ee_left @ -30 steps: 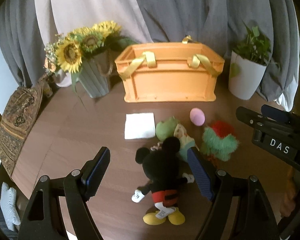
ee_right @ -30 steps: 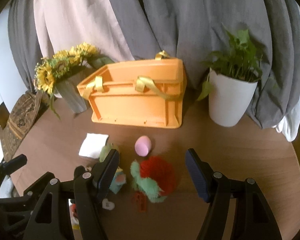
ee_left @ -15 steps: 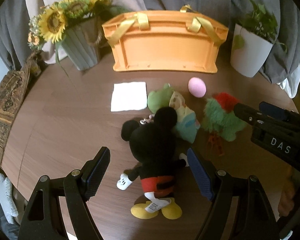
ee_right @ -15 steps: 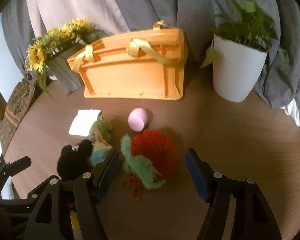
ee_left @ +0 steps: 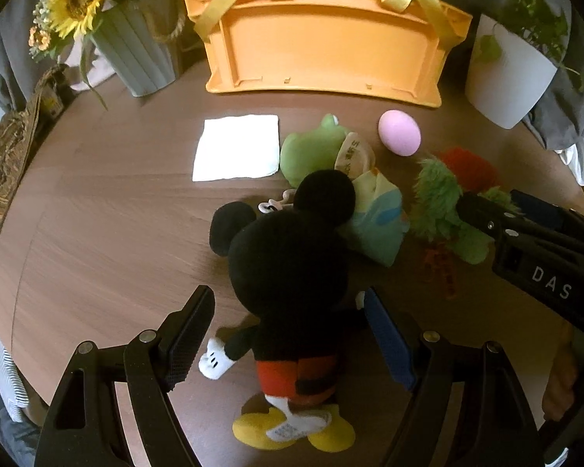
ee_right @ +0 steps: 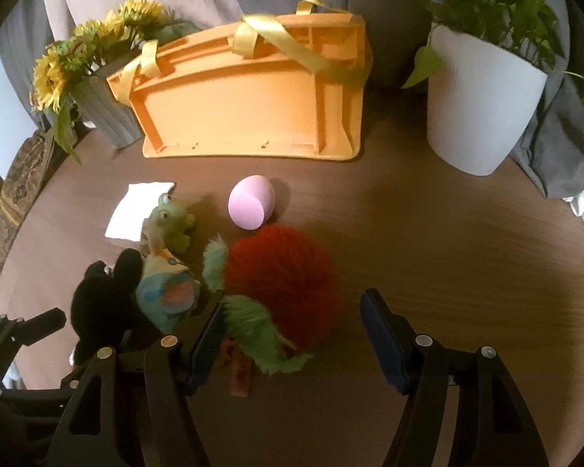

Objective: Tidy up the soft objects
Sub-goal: 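Grasp the Mickey plush with the left tool while the right tool grasps the red-green plush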

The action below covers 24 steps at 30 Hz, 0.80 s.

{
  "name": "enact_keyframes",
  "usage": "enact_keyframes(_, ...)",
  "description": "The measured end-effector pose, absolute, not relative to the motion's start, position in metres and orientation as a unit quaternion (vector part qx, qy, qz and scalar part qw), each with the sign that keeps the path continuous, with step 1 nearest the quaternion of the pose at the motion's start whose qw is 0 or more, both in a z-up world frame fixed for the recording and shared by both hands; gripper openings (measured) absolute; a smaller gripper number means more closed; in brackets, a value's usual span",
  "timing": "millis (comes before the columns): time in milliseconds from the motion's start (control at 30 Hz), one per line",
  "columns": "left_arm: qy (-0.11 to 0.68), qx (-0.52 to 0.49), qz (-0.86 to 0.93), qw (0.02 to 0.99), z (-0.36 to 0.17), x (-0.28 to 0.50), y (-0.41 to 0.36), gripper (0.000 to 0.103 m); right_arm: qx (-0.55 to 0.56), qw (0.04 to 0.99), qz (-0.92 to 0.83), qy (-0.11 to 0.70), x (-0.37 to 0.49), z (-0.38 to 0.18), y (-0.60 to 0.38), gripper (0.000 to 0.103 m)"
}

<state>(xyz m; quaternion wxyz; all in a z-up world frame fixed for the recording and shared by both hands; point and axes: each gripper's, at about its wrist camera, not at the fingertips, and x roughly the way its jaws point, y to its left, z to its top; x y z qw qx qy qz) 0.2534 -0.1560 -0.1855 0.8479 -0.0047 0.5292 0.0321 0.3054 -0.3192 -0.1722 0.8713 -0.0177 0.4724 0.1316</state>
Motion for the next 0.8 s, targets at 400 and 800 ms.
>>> enact_keyframes(400,0.536,-0.025,0.034,0.843,-0.197,0.269,-0.147,0.062,-0.024,0.863,0.144,0.484,0.32,-0.191,-0.308,0.069)
enact_keyframes(800,0.522,-0.021,0.028,0.852,-0.198,0.265,-0.147,0.057,-0.037,0.864,0.157,0.476,0.313,-0.195,-0.303,0.042)
